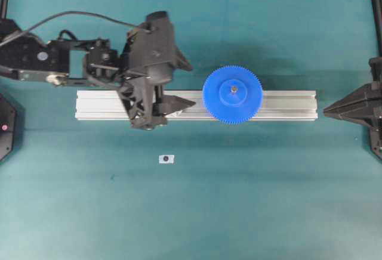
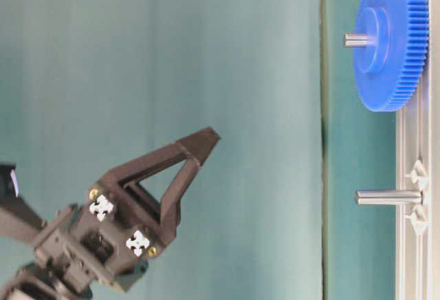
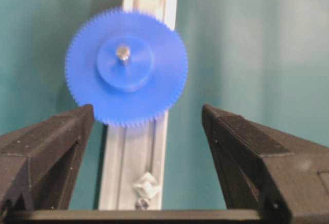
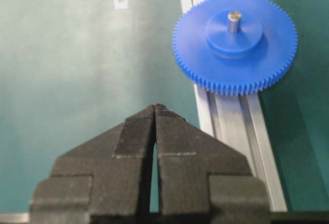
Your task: Find the location of the shaft and insert the large gear.
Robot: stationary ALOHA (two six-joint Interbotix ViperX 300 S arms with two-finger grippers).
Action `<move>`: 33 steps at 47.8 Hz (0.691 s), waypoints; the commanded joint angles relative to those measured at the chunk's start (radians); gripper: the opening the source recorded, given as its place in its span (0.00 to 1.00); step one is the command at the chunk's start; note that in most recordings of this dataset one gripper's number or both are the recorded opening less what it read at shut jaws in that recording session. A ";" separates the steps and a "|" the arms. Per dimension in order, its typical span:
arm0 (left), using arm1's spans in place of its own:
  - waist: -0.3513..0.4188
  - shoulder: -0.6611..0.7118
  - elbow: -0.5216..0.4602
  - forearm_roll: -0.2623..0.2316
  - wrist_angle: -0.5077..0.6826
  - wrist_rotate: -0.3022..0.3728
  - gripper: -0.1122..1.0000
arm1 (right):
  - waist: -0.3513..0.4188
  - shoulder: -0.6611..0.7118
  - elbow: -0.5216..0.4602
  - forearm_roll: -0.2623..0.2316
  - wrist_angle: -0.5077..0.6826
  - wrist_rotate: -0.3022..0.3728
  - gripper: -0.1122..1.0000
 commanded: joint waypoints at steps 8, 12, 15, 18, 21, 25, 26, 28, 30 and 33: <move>-0.012 -0.078 0.064 0.003 -0.057 -0.003 0.86 | -0.002 0.006 -0.012 -0.002 -0.008 0.009 0.13; -0.018 -0.097 0.086 0.003 -0.063 -0.003 0.86 | -0.002 0.006 -0.012 -0.002 -0.008 0.009 0.13; -0.021 -0.107 0.101 0.003 -0.067 -0.003 0.86 | -0.002 0.008 -0.012 -0.002 -0.008 0.009 0.13; -0.025 -0.117 0.114 0.003 -0.074 -0.008 0.86 | -0.002 0.006 -0.011 -0.002 -0.008 0.009 0.13; -0.025 -0.123 0.129 0.003 -0.086 -0.021 0.86 | -0.002 0.008 -0.009 -0.002 -0.008 0.009 0.13; -0.026 -0.127 0.143 0.003 -0.103 -0.040 0.86 | -0.002 0.006 -0.009 -0.002 -0.008 0.009 0.13; -0.028 -0.129 0.146 0.003 -0.107 -0.041 0.86 | -0.002 0.008 -0.009 -0.002 -0.008 0.008 0.13; -0.031 -0.129 0.149 0.003 -0.118 -0.041 0.86 | -0.002 0.008 -0.009 -0.002 -0.008 0.008 0.13; -0.034 -0.129 0.153 0.002 -0.127 -0.041 0.86 | -0.002 0.008 -0.009 -0.002 -0.006 0.008 0.13; -0.035 -0.127 0.156 0.002 -0.140 -0.041 0.86 | -0.002 0.006 -0.009 -0.002 -0.006 0.008 0.13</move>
